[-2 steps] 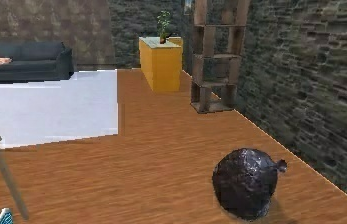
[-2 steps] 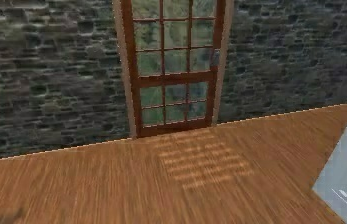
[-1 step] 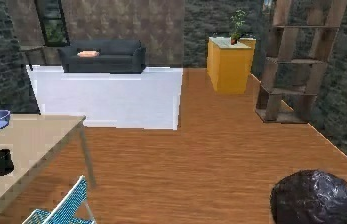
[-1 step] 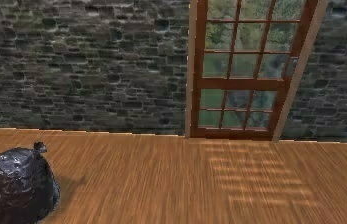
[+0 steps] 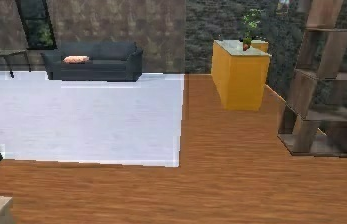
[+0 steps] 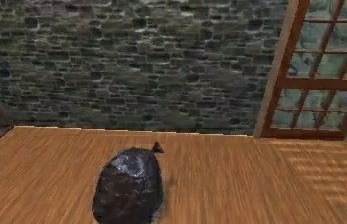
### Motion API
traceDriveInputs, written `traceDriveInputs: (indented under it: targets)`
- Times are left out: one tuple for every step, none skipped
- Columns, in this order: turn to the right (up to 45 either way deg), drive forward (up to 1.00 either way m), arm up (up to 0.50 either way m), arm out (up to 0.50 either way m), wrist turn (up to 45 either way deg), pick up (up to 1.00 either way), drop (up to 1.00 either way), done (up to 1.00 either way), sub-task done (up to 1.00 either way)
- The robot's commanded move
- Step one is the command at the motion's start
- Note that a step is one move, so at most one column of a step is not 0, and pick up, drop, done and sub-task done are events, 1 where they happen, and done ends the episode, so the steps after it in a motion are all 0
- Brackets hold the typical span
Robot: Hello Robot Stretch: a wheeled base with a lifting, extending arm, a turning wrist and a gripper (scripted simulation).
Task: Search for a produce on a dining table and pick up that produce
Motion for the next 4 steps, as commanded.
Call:
traceDriveInputs:
  targets:
    - [-9.0, 0.0, 0.0, 0.0, 0.0, 0.0, 0.0, 0.0, 0.0]
    - [0.0, 0.45, 0.0, 0.0, 0.0, 0.0, 0.0, 0.0, 0.0]
    - [-45.0, 0.0, 0.0, 0.0, 0.0, 0.0, 0.0, 0.0, 0.0]
    - [-45.0, 0.0, 0.0, 0.0, 0.0, 0.0, 0.0, 0.0, 0.0]
